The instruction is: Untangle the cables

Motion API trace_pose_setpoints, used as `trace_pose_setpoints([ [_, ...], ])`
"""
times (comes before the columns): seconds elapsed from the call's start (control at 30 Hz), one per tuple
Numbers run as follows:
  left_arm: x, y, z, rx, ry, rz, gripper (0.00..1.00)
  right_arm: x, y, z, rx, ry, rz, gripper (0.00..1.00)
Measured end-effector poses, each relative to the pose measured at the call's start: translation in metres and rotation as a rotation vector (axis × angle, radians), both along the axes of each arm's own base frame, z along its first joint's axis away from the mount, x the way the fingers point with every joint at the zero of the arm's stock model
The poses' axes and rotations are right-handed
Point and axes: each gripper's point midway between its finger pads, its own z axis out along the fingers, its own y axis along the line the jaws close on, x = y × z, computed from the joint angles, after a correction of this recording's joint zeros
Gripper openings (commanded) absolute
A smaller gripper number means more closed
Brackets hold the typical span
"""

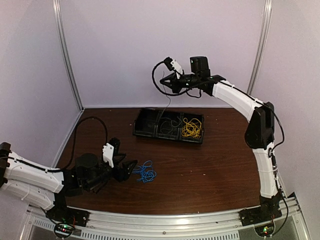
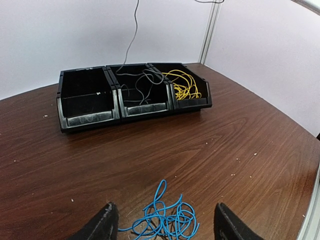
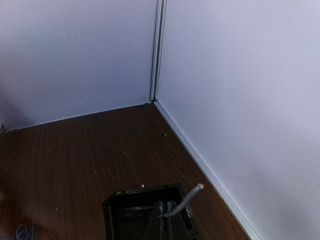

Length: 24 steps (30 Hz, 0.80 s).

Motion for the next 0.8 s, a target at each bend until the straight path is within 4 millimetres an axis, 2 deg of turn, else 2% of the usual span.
trace_pose_setpoints([
  [0.13, 0.0, 0.001, -0.001, 0.006, 0.003, 0.003, 0.66, 0.009, -0.006, -0.045, -0.051, 0.074, -0.025, 0.0],
  [0.27, 0.001, 0.003, 0.001, 0.002, -0.001, 0.012, 0.67, 0.015, -0.018, -0.078, -0.096, 0.125, -0.054, 0.0],
  [0.43, 0.001, 0.004, -0.001, 0.008, 0.0, 0.018, 0.67, 0.02, -0.032, -0.097, -0.155, 0.141, -0.082, 0.0],
  [0.6, 0.002, 0.003, -0.009, 0.031, 0.011, 0.017, 0.66, 0.018, -0.036, -0.113, -0.208, 0.16, -0.079, 0.0],
  [0.67, 0.002, 0.003, -0.014, 0.043, 0.018, 0.017, 0.66, 0.016, -0.036, -0.126, -0.231, 0.185, -0.073, 0.0],
  [0.8, 0.002, 0.002, -0.017, 0.054, 0.023, 0.017, 0.66, 0.014, -0.03, -0.164, -0.286, 0.253, -0.055, 0.0],
])
